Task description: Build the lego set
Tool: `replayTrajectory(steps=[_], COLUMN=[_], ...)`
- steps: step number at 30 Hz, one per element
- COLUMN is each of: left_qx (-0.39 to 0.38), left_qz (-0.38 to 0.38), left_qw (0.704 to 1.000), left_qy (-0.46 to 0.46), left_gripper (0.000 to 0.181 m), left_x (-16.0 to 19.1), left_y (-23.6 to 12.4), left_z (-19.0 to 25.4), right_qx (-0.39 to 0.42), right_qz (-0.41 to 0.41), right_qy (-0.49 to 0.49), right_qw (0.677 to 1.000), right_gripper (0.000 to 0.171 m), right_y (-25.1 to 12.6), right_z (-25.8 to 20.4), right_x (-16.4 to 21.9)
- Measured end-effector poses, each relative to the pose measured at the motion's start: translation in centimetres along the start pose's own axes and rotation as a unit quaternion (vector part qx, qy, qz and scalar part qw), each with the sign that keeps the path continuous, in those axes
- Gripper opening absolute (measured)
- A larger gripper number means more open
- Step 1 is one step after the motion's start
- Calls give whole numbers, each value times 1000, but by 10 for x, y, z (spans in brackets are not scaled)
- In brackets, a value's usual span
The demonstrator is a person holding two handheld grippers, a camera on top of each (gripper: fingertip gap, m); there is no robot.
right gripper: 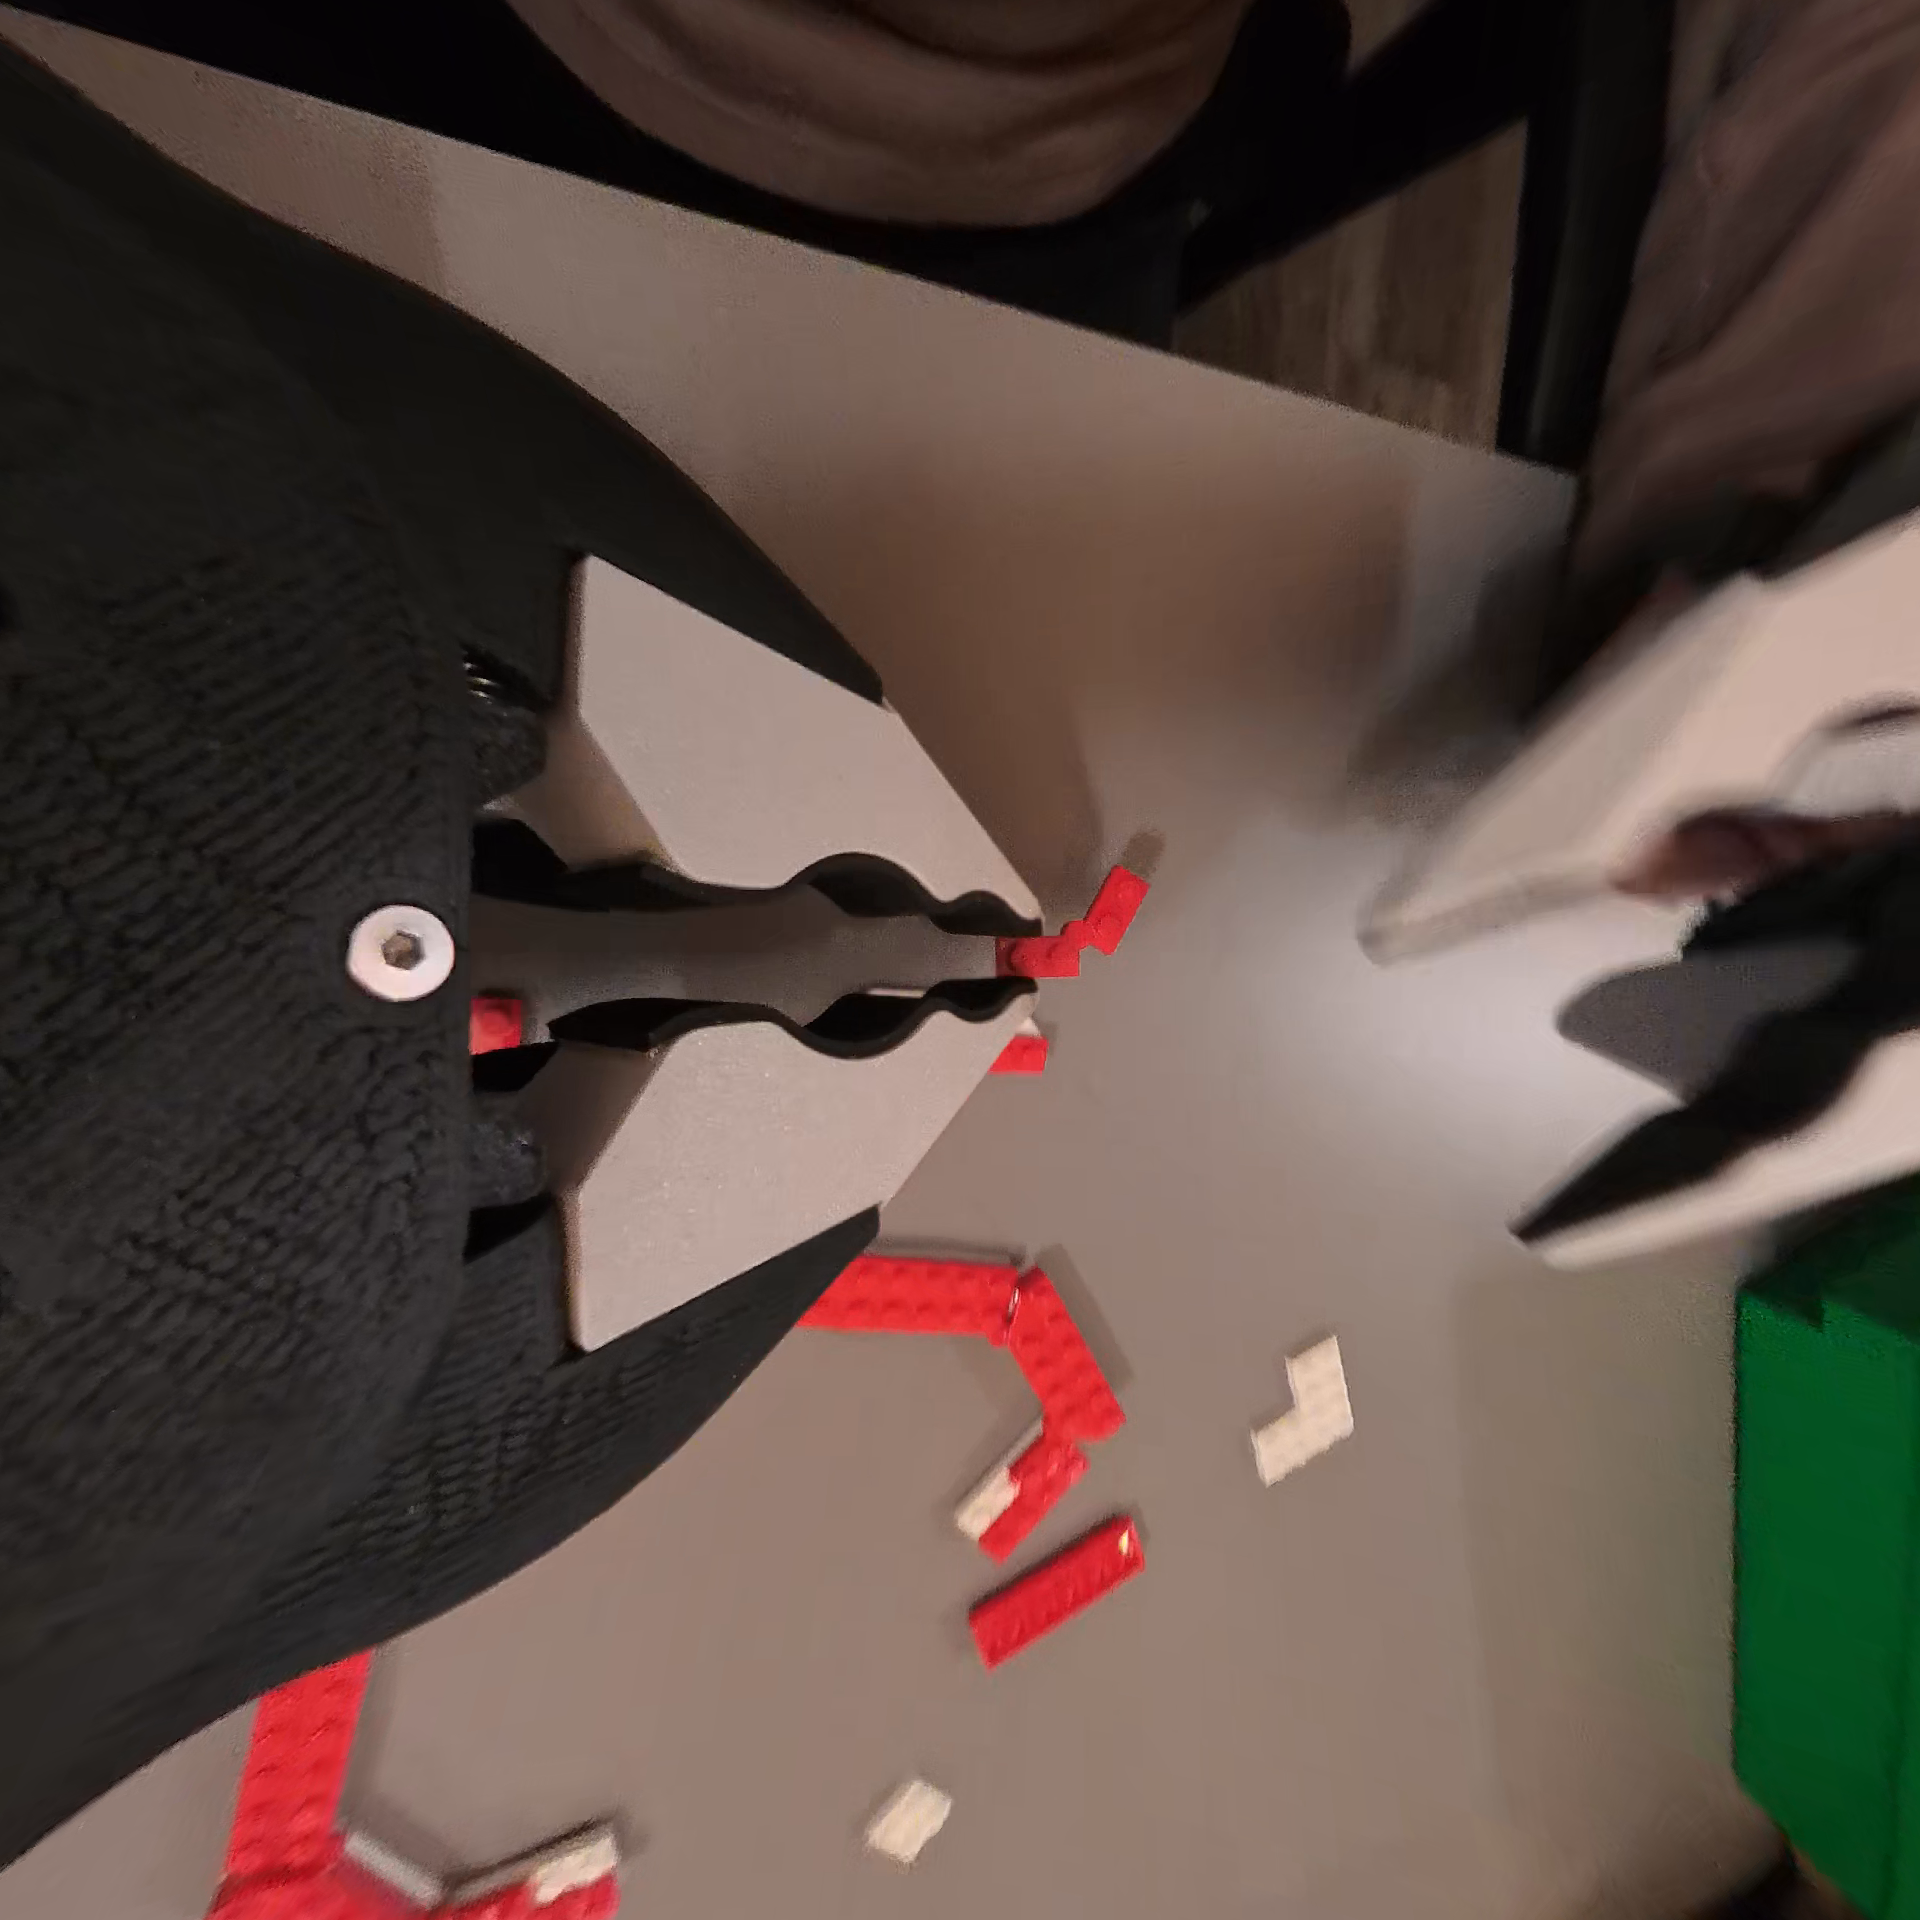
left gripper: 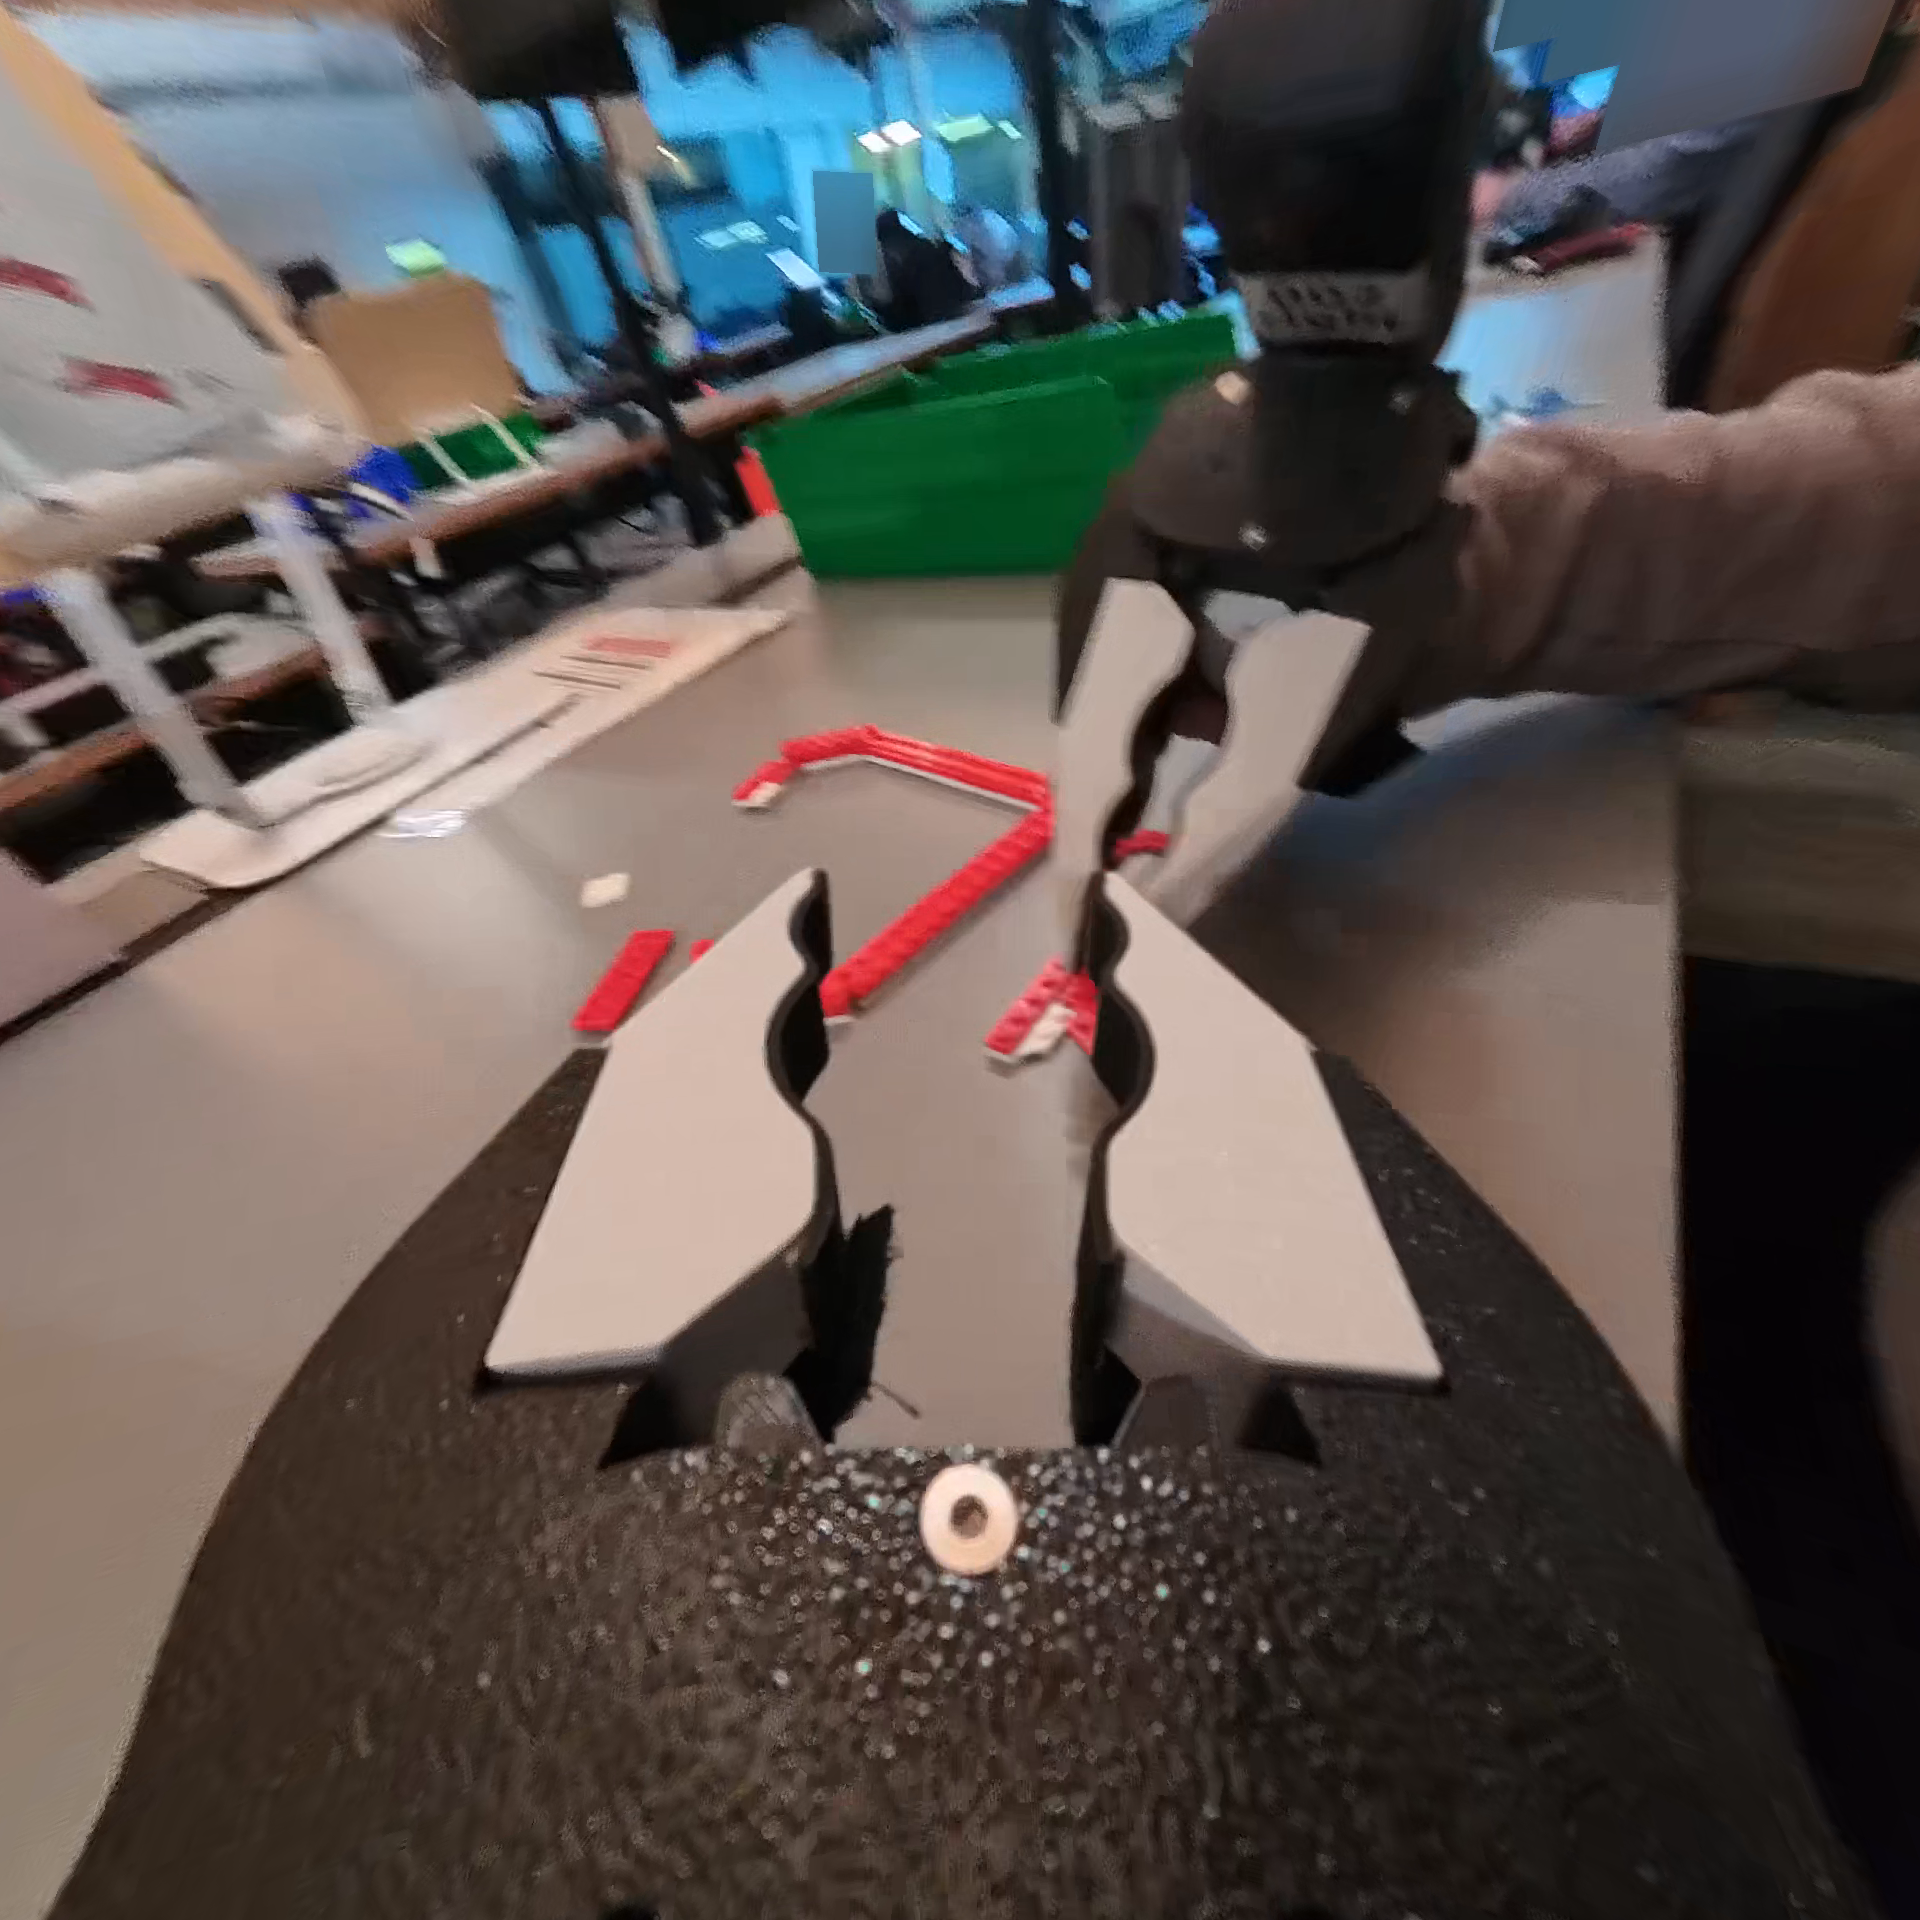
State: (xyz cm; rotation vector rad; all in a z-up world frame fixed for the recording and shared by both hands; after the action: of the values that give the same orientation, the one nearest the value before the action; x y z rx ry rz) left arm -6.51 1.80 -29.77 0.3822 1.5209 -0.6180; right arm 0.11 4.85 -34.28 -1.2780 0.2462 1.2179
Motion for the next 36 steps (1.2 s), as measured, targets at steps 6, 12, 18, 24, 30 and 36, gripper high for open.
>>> replayTrajectory(steps=[6, 12, 18, 24, 30, 36], left_qx=[15, -17, -39, -55, -89, -138], left_qz=[-85, -67, -80, -87, -86, -42], left_qw=[993, 998, 996, 994, 991, 988], left_qy=[78, -2, 26, 40, 49, 49], left_gripper=[38, 20, 16, 8, 6, 6], left_x=[23, 13, 18, 21, 24, 16], left_y=[12, 15, 18, 19, 18, 11], left_z=[22, 17, 15, 14, 3, -13], right_qx=[36, 77, 79, 79, 117, 350], right_qz=[21, 17, 26, 25, 45, 142], right_qy=[26, 5, 5, 7, -3, -76], right_qw=[999, 997, 997, 997, 992, 923], right_gripper=[6, 6, 6, 6, 18, 27], right_y=[-11, -19, -19, -17, -21, -67], right_z=[13, 19, 17, 16, 24, 61], right_x=[-6, -11, -16, -15, -15, -10])
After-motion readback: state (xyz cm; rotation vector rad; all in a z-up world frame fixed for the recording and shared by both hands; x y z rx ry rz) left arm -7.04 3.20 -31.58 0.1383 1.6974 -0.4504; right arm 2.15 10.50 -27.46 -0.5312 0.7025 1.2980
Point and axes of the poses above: each gripper's, where its closed fingertips meet, y out along the fingers, x out of its underside, z = x × y across the jaws, the point moved 3 cm from there along -y, back along the fingers, and after that the axes turned 14 degrees about -y, right-handed, at the moved point
